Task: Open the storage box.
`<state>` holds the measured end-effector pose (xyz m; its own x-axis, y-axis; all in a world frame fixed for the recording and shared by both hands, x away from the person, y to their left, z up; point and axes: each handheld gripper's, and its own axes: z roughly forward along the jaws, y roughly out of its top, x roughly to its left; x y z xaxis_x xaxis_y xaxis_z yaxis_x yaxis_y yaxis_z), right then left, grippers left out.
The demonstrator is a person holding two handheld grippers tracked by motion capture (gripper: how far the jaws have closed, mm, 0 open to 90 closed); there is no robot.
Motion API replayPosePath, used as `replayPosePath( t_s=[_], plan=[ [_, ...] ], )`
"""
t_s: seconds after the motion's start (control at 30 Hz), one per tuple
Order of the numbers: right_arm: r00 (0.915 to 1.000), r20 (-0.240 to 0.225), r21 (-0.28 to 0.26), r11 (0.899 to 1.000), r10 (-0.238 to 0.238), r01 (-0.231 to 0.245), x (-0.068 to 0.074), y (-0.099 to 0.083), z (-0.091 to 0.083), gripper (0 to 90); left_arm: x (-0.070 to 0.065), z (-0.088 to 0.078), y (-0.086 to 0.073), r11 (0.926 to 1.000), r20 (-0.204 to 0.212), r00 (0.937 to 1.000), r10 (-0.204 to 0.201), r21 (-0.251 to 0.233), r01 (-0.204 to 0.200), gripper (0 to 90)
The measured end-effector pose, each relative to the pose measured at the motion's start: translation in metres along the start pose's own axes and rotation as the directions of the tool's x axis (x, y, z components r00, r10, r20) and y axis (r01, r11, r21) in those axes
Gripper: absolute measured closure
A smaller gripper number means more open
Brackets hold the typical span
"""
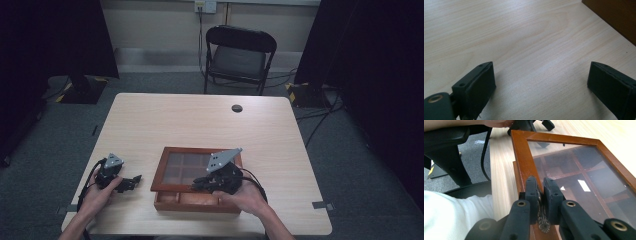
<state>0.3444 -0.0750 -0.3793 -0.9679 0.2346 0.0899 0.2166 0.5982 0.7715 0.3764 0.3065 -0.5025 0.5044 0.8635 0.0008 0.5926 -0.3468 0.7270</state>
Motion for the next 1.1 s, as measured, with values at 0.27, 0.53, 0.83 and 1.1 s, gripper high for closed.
replayPosePath(
  t_s=[0.27, 0.53, 0.83, 1.1],
  plan=[
    [1.0000, 0.002, 0.001, 1.000, -0.005, 0.005, -0.001, 0.004, -0.002, 82.7, 0.000, 0.000, 0.000, 1.0000, 0.000, 1.0000, 0.001, -0.001, -0.001, 7.1],
    [1.0000, 0.002, 0.000, 1.000, -0.008, 0.008, -0.002, 0.007, -0.004, 82.7, 0.000, 0.000, 0.000, 1.0000, 0.000, 1.0000, 0.001, -0.001, -0.001, 7.1],
    [1.0000, -0.002, -0.001, 1.000, -0.001, 0.001, -0.004, 0.010, -0.006, 82.8, 0.000, 0.000, 0.000, 1.0000, 0.000, 1.0000, 0.001, -0.001, -0.001, 7.1],
    [1.0000, 0.003, -0.013, 1.000, -0.002, 0.002, -0.007, 0.015, -0.010, 82.8, 0.000, 0.000, 0.000, 1.0000, 0.000, 1.0000, 0.001, 0.000, -0.001, 7.1]
  ],
)
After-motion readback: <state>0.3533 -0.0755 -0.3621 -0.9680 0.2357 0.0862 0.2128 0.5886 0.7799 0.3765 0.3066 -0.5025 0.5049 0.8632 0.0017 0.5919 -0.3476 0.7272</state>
